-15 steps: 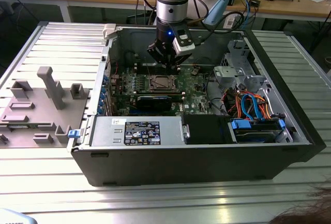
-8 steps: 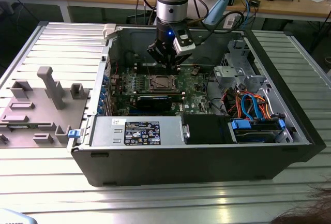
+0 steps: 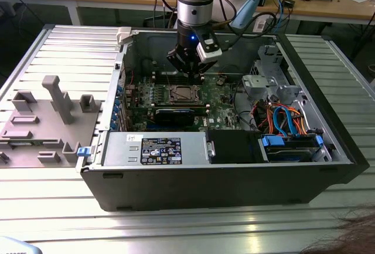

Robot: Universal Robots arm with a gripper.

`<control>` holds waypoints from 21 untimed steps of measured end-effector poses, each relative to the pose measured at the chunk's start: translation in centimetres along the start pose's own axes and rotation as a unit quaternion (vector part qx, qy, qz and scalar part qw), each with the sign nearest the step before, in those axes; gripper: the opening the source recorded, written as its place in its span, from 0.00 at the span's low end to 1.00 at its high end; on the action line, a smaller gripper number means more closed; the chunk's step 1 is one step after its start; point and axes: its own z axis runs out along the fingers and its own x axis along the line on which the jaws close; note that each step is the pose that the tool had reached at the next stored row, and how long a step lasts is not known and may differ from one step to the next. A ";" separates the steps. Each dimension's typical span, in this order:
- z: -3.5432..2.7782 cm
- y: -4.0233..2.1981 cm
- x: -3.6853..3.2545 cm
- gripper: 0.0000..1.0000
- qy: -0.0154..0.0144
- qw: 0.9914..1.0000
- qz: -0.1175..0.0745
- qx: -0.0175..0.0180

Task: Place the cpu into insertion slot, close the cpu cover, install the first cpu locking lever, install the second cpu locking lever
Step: 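Install the first cpu locking lever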

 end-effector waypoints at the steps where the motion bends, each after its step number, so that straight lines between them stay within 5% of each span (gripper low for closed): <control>1: 0.00 0.00 0.00 0.11 0.000 1.000 -0.001 0.000; 17: 0.00 0.00 0.00 0.11 0.000 1.000 -0.013 -0.001; 19: -0.01 -0.01 0.02 0.11 0.000 1.000 -0.012 -0.003; 21: -0.01 -0.01 0.02 0.11 0.001 1.000 -0.012 -0.011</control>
